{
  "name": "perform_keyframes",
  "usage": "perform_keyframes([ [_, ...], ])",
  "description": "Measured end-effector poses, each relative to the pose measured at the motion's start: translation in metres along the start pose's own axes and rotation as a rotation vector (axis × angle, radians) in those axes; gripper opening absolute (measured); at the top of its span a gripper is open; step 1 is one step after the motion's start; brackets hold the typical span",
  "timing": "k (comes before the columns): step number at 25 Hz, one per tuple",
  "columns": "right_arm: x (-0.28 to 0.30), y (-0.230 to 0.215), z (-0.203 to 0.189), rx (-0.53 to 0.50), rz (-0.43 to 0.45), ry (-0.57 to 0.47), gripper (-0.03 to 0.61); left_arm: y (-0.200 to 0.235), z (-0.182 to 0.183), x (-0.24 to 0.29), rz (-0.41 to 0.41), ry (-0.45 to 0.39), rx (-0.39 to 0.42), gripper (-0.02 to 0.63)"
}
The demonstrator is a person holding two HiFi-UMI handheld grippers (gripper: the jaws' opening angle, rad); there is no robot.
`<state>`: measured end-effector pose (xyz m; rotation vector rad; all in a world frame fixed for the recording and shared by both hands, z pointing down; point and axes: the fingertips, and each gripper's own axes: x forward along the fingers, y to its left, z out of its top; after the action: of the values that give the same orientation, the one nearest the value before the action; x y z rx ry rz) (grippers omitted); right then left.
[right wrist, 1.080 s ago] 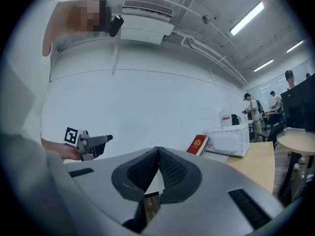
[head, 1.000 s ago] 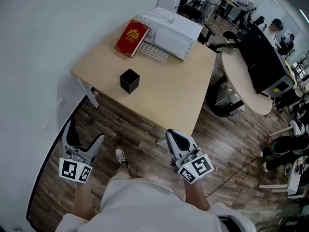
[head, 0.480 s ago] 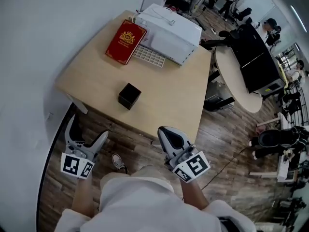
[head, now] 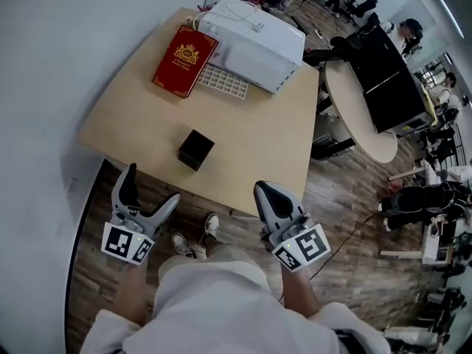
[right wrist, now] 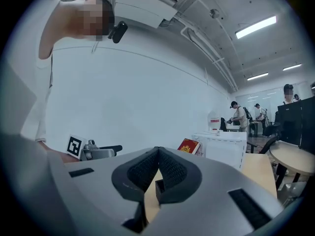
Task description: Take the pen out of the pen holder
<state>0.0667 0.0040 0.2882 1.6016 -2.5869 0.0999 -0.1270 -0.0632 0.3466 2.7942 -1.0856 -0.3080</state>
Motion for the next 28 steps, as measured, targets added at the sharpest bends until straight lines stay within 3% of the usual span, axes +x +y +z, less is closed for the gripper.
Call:
perform_keyframes([
  [8,0.023,-0.022,0.001,0.013,0.063,-0.043,0.0,-0.008,-0.005,0.027,0.001,0.029,0.036,0.503],
  [14,0.036,-0.036,-0.009,0.052,0.11,-0.021,0.0,-0.011,-0.026,0.045,0.019,0.108,0.056,0.503],
  [20,0.055,-0.047,-0.033,0.089,0.159,0.016,0.0,-0.01,-0.075,0.064,0.006,0.23,0.095,0.502],
  [28,0.066,-0.053,-0.069,0.131,0.227,0.074,0.0,0.003,-0.139,0.085,0.068,0.348,0.116,0.488],
])
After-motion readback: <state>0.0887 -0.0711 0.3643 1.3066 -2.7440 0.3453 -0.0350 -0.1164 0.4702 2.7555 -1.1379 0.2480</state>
